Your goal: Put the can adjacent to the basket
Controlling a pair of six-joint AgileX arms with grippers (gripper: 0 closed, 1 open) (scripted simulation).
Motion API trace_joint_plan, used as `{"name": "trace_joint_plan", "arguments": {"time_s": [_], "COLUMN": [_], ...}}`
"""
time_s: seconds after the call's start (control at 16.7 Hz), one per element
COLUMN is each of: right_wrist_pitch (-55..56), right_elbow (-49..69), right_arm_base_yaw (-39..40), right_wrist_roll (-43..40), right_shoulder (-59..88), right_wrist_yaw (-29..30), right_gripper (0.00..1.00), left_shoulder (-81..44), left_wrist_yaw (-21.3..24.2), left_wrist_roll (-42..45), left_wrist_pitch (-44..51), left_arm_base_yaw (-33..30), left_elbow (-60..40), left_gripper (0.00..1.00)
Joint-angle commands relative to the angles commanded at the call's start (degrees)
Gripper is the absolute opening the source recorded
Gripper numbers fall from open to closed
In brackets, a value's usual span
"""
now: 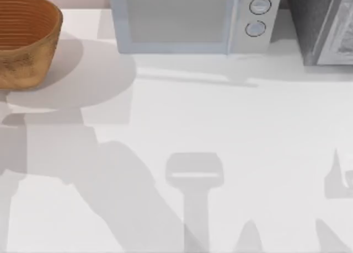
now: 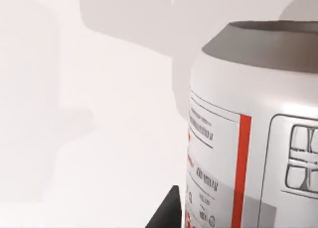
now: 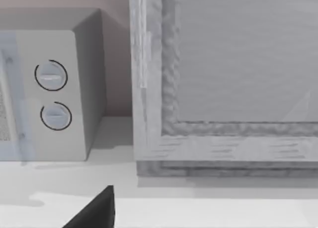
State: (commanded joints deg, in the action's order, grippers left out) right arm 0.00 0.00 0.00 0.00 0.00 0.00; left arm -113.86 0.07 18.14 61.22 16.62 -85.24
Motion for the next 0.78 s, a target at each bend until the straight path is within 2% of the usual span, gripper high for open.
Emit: {"name": "trace_joint_plan", "arguments": {"time_s": [0.18,0.48,0.6,0.78], "right_wrist_pitch": [0.00,0.00,0.00,0.00], "right_elbow": [0.00,0.00,0.00,0.00], "right_arm_base_yaw": [0.00,0.00,0.00,0.00], "right_wrist_roll": [0.00,0.00,0.00,0.00], "right_shoulder": [0.00,0.00,0.00,0.00], "right_wrist_yaw": [0.00,0.00,0.00,0.00], "right_gripper": [1.00,1.00,1.00,1.00], "left_shoulder": [0.06,0.52,0.21,-0.32], "left_wrist_yaw": [0.03,0.62,0.48,0.03], "left_wrist_roll": [0.80,4.41,4.06,1.66], "left_wrist_pitch": [0.21,-1.38,-1.72,-2.04], "left_arm_base_yaw": [0.57,6.61,6.26,2.58], "left_elbow": [0.27,0.41,0.70,1.23], "left_gripper": [0.00,0.00,0.00,0.00]}}
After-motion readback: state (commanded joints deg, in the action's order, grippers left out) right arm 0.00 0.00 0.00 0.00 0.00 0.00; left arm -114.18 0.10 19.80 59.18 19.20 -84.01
